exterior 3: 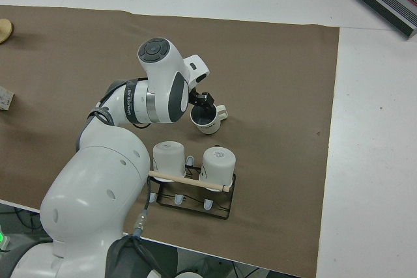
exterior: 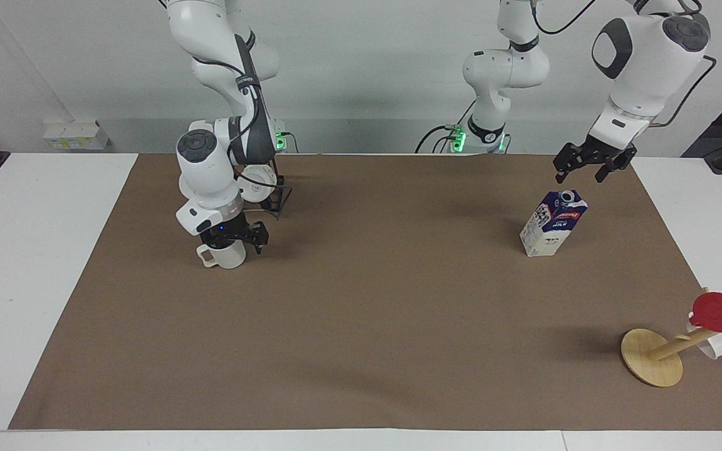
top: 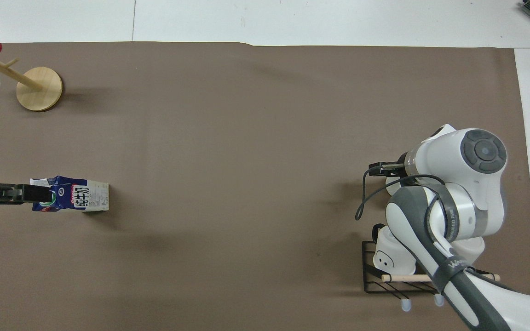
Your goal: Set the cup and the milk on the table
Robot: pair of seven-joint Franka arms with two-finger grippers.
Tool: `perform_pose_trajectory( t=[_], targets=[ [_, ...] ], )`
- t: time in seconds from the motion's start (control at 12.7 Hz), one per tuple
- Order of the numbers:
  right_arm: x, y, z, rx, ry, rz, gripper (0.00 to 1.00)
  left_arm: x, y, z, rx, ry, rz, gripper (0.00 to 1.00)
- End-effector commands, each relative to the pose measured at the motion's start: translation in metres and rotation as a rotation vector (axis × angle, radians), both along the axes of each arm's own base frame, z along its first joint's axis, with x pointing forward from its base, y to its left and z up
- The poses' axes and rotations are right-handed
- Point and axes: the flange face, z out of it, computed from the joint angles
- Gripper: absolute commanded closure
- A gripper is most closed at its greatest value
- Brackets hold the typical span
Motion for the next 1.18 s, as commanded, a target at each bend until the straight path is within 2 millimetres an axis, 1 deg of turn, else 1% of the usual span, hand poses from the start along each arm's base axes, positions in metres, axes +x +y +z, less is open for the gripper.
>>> perform_pose_trajectory(
  t=[0.0,0.08,0.16,0.32,0.47,0.55,0.71,0.79,0.87,0.95,1.11],
  targets=[
    [-0.004,-0.007,-0.004,0.015,-0.003,0.005,0.0,-0.007,0.002,-0.01,0.017,-0.034,-0.031,0.0],
    [-0.004,-0.008,-0.003,0.013,-0.005,0.027,0.0,-0.006,0.002,-0.017,0.017,-0.041,-0.031,0.0],
    [-0.004,-0.012,-0.003,0.013,-0.005,0.032,0.09,-0.006,0.002,-0.023,0.018,-0.047,-0.032,0.0],
    [-0.004,-0.016,-0.004,0.012,0.0,0.031,0.51,-0.006,0.0,-0.039,0.018,-0.048,-0.036,0.0],
    [-0.004,-0.016,-0.005,0.013,0.001,0.019,0.86,-0.004,-0.001,-0.051,0.019,-0.051,-0.036,0.0],
    [-0.004,-0.016,-0.005,0.014,0.001,0.005,1.0,-0.003,-0.001,-0.057,0.019,-0.048,-0.036,0.0],
    [-0.003,-0.014,-0.004,0.014,0.0,-0.005,1.0,-0.002,-0.001,-0.068,0.02,-0.055,-0.037,0.0],
    [0.0,-0.014,-0.003,0.016,-0.003,-0.009,1.0,-0.002,0.0,-0.071,0.02,-0.053,-0.032,0.0],
    [0.003,-0.015,-0.001,0.017,-0.002,-0.017,1.0,-0.002,0.0,-0.07,0.02,-0.055,-0.034,0.03],
    [0.006,-0.013,0.002,0.018,0.004,-0.032,1.0,-0.002,0.0,-0.071,0.02,-0.053,-0.034,0.12],
    [0.015,-0.007,0.022,0.023,0.0,-0.113,1.0,-0.002,-0.002,-0.071,0.02,-0.053,-0.035,0.27]
  ],
)
